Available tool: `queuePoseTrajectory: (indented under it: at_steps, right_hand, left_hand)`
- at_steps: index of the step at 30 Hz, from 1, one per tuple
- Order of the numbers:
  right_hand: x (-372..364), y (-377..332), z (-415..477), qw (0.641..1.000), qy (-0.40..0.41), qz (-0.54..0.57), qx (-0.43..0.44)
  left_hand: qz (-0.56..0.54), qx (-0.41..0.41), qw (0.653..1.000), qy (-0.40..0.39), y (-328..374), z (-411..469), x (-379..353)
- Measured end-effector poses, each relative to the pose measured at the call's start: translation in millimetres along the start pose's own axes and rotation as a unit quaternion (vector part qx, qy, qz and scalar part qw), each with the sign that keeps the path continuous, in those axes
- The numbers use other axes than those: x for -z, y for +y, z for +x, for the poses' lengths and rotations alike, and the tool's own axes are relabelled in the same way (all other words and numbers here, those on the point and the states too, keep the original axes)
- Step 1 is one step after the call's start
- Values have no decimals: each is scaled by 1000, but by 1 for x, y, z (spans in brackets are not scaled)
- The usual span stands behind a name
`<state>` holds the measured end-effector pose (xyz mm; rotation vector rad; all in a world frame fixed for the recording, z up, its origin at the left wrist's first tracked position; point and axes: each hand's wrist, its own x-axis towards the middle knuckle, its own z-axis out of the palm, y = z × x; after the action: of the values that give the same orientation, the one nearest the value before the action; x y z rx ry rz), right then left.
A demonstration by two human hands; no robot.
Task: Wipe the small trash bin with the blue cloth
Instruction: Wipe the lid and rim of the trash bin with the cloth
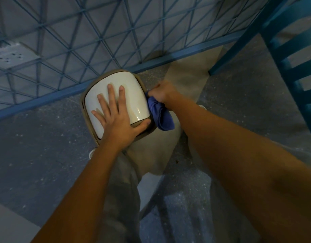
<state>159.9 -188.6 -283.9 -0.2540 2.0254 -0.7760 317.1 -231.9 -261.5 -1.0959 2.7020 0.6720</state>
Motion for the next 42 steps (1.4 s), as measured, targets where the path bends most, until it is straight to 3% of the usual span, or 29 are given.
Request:
queuePoseTrajectory:
  at_steps: [7,13,17,22,28,33,38,42]
  right_hand:
    - [-21,45,-28,979,54,178,-77]
    - [-41,66,-56,958,95,251,-100]
    - [-66,72,-80,941,151,290,-87]
    - [-102,74,-101,940,140,299,-89]
    - [-78,70,-86,931,194,297,-87]
    - [-57,69,-70,909,198,347,-122]
    - [-86,66,-79,883,150,415,-159]
    - [-89,68,-75,891,136,399,-166]
  left_hand:
    - [-6,6,1000,2,4,-1,1]
    - [-2,7,1000,-2,5,-1,2]
    - [1,5,1000,-5,3,1,2]
    - [-3,-3,1000,-12,3,0,2]
    - [-21,5,1000,-6,3,2,4]
    - [-14,12,1000,0,5,2,2]
    - [-15,13,1000,5,5,3,1]
    - [-18,11,1000,3,5,2,1]
